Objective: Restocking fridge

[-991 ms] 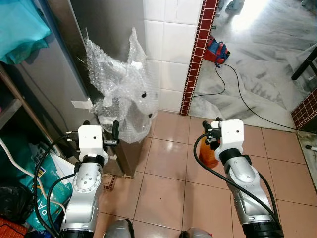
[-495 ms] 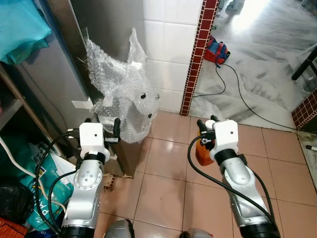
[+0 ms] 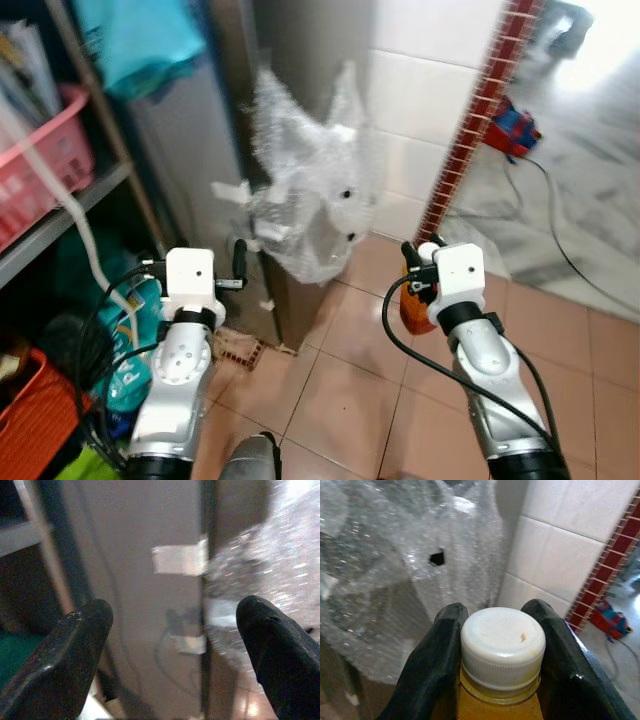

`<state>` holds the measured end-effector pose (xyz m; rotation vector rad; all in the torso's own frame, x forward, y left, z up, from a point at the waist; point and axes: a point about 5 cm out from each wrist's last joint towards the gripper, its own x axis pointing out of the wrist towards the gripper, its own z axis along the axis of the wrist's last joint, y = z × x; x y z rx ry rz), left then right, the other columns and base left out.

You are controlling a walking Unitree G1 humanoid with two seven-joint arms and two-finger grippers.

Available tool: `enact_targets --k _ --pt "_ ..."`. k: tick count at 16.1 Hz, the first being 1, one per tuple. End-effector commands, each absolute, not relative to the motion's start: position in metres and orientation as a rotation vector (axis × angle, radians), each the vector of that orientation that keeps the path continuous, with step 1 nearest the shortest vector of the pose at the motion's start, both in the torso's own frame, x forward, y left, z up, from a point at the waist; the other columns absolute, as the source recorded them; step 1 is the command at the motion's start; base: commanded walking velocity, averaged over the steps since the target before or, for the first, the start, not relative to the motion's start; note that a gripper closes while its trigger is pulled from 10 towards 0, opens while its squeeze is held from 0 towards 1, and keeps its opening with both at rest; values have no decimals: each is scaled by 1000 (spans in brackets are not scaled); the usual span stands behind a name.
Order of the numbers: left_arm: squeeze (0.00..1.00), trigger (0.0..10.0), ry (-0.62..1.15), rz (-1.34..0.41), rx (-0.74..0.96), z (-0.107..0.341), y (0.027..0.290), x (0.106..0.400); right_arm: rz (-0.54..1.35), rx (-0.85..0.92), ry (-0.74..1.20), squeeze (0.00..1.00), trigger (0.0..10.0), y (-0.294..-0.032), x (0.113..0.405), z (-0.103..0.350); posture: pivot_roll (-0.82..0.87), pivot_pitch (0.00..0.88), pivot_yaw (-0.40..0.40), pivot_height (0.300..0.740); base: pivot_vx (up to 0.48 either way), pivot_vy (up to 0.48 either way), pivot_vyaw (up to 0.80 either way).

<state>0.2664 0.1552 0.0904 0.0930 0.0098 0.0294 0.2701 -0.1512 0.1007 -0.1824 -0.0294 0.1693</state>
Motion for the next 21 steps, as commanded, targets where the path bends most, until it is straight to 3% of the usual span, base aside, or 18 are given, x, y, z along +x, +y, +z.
enact_targets --k 1,9,16,21 --pt "0 10000 8 27 107 90 154 267 173 -180 -65 0 10000 -151 273 107 -29 23 14 740 0 0 613" --pt "0 10000 -20 -24 83 93 148 266 158 -139 -46 0 10000 -153 274 106 -33 27 11 740 0 0 0" --pt "0 10000 -26 -37 81 93 147 265 153 -148 -56 0 10000 -154 273 107 -32 35 12 740 301 0 0" --pt "0 10000 -9 -46 95 93 154 244 40 -175 -54 0 10000 -174 252 106 -32 41 9 740 122 0 0"
